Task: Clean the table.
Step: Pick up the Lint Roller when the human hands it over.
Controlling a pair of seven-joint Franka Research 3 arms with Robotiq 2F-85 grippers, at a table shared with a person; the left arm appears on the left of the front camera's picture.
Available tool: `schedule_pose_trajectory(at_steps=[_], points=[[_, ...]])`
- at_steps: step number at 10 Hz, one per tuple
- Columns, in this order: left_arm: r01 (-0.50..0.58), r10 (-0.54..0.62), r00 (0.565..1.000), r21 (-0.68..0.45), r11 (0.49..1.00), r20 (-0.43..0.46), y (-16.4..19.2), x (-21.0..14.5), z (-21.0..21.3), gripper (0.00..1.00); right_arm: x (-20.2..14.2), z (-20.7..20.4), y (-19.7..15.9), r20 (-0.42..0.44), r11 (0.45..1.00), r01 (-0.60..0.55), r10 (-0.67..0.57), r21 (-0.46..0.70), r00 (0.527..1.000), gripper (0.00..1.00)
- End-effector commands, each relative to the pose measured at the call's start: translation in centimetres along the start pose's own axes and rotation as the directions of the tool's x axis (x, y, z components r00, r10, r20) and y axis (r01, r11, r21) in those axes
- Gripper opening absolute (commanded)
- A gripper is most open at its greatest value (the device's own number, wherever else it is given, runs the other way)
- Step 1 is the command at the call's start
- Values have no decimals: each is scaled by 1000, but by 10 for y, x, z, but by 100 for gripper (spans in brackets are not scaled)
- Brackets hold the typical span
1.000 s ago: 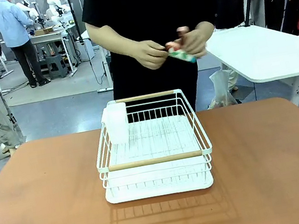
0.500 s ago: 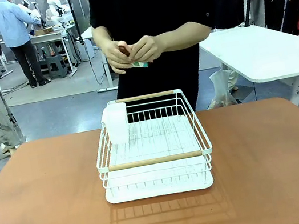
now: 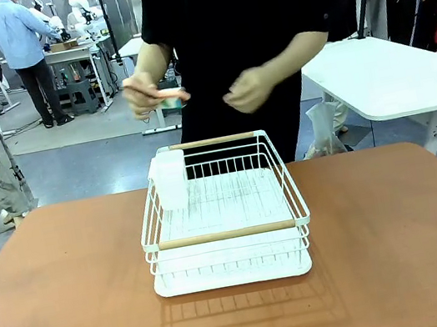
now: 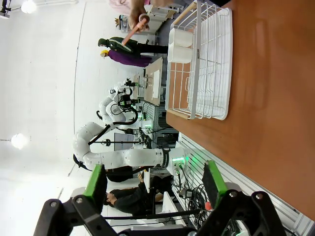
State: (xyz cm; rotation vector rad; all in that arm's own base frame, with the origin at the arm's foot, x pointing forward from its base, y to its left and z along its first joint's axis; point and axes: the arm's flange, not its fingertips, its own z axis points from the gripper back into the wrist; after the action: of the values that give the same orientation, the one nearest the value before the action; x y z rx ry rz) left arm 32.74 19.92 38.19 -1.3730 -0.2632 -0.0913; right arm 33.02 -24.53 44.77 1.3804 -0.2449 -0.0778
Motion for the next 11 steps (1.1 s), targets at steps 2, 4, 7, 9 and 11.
schedule_pose_trajectory(at_steps=[2, 4, 7, 9, 11], points=[[7, -7, 1000, -2, 1000, 6, -2, -2, 2, 100, -2, 0, 5, 2, 1000, -4, 4, 11, 1000, 100], [-45, 45, 999, 1, 999, 15, -9, 4, -2, 100, -2, 0, 5, 2, 1000, -4, 4, 11, 1000, 100], [-203, 198, 973, 39, 978, 118, -60, 23, -12, 100, -2, 0, 5, 2, 1000, -4, 4, 11, 1000, 100], [-261, 248, 955, 67, 963, 164, -93, 32, -24, 100, -2, 0, 5, 2, 1000, -4, 4, 11, 1000, 100], [-349, 308, 916, 133, 928, 257, -121, 48, -40, 100, -2, 0, 5, 2, 1000, -4, 4, 11, 1000, 100]])
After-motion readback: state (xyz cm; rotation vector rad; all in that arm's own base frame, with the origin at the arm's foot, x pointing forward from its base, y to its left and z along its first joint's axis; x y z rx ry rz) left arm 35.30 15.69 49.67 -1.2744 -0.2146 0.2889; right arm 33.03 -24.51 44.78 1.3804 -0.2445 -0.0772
